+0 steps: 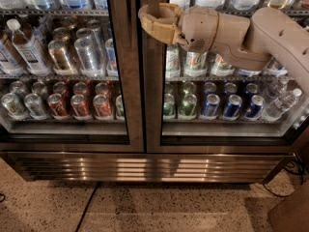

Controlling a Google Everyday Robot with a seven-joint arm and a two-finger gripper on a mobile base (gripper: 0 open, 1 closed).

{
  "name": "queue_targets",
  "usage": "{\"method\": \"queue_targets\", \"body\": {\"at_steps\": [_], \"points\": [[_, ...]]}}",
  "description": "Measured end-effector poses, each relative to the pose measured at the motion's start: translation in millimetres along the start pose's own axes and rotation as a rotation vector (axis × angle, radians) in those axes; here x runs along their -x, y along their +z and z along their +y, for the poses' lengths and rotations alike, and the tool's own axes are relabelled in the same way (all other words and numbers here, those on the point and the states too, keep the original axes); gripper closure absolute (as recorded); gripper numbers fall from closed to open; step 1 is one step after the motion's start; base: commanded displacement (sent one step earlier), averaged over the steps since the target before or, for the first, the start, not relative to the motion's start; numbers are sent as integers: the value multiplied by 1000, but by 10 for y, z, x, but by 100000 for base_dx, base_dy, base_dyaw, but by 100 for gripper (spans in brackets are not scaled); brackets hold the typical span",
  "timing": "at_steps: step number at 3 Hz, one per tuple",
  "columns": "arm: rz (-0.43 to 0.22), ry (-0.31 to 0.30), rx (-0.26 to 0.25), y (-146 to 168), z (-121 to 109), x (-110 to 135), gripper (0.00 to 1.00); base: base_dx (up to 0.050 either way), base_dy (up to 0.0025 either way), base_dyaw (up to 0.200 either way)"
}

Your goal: Open right fridge door

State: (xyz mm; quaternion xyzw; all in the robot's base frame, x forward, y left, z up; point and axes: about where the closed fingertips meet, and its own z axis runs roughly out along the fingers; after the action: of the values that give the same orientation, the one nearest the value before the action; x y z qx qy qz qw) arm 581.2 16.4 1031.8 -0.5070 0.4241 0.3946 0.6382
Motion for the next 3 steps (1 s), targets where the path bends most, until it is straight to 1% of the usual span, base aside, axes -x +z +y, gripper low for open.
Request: {"method": "queue_targets", "body": {"at_steps": [3], "points": [[-8, 5, 2, 3, 3, 3, 100, 0, 0, 0]]}}
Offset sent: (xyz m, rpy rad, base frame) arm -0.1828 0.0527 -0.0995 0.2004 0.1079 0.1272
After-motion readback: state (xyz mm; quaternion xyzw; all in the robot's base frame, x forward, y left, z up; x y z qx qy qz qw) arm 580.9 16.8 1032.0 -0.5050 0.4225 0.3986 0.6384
